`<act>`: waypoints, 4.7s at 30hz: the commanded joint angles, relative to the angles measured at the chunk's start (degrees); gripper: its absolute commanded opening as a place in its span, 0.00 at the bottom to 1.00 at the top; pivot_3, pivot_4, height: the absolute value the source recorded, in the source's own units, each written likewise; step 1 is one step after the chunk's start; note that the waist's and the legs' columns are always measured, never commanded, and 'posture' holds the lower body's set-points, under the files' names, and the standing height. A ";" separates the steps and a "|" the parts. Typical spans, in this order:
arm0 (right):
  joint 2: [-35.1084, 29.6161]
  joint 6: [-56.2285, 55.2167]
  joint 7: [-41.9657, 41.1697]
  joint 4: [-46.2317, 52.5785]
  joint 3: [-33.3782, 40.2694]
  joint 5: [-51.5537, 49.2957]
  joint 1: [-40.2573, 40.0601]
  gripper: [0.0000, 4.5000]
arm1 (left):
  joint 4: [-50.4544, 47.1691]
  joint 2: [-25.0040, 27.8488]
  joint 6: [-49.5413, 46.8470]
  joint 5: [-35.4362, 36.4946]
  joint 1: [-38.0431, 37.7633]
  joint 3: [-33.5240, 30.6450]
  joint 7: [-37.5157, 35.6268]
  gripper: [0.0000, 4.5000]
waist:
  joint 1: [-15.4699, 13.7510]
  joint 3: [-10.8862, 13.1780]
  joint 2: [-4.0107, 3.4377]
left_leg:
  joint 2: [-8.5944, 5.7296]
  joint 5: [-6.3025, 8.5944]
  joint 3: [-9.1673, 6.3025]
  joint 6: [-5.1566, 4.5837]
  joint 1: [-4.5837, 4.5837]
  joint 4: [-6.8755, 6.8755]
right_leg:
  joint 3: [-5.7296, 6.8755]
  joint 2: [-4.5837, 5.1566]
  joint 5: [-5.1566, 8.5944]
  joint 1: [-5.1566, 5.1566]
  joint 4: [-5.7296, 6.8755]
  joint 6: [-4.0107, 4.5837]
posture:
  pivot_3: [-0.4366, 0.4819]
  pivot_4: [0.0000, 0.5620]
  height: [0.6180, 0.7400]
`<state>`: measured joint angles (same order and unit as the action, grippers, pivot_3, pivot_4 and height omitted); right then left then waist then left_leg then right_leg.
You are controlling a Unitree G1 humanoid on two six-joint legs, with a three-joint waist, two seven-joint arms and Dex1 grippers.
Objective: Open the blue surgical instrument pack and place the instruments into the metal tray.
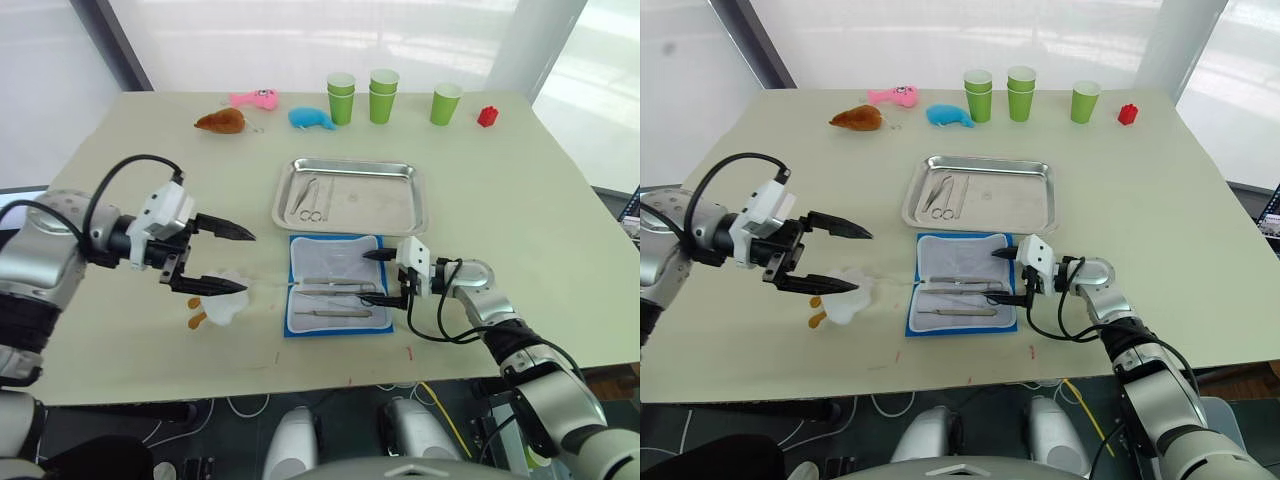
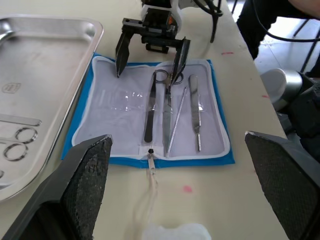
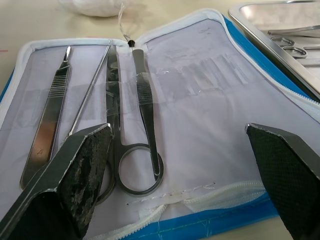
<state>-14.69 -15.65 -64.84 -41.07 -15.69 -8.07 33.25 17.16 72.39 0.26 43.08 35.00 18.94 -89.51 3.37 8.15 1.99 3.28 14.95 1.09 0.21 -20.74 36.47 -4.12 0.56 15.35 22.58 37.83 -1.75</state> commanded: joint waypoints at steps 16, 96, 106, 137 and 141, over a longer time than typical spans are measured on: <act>-2.16 3.70 0.73 -5.41 -3.54 6.39 -4.97 1.00 | 5.65 -3.38 11.34 0.93 5.82 9.91 -2.99 0.99 | -0.80 0.01 0.00 | -0.02 0.00 0.22 0.00 0.01 0.01 | -0.09 -0.33 0.00 0.00 0.01 0.01 | 0.48 0.27 1.00; -2.23 5.43 1.18 -2.33 -3.92 6.13 -6.80 1.00 | 38.32 -38.01 23.25 -42.48 13.16 -1.67 -2.99 0.02 | -0.90 -1.17 -0.52 | -0.02 -0.01 0.11 -0.03 -0.02 0.06 | 0.00 -0.49 -0.02 -0.15 0.09 0.04 | 0.48 0.27 1.00; -1.85 5.72 1.20 -2.31 -4.25 6.19 -6.82 1.00 | 20.93 -31.21 7.13 -35.63 11.75 3.04 -2.99 0.02 | -0.80 -0.98 -0.40 | -0.01 0.00 0.12 -0.03 -0.15 0.03 | -0.02 -0.49 -0.02 -0.01 0.07 0.05 | 0.48 0.27 1.00; -1.13 5.34 1.23 -3.23 -4.45 6.37 -6.45 1.00 | 3.62 -11.10 -3.21 -23.66 9.53 6.84 -2.99 0.02 | -0.77 -0.76 -0.18 | 0.03 0.01 0.14 -0.05 -0.12 0.00 | -0.02 -0.50 0.03 0.01 0.08 0.11 | 0.48 0.27 1.00; -1.07 5.13 1.06 -3.58 -4.51 6.42 -6.22 1.00 | 2.32 -8.65 -6.49 -19.56 10.15 5.82 -2.99 0.02 | -0.80 -0.72 -0.19 | 0.03 0.01 0.13 -0.05 -0.11 0.00 | -0.01 -0.51 0.03 0.01 0.08 0.11 | 0.48 0.27 1.00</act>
<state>-15.13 -13.94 -63.57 -37.53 -15.73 -7.95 31.02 21.08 62.64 -4.91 21.26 44.06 25.65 -90.17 2.57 7.42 1.79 3.31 14.96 1.22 0.16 -20.86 36.47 -4.13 0.05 15.38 22.58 37.91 -1.63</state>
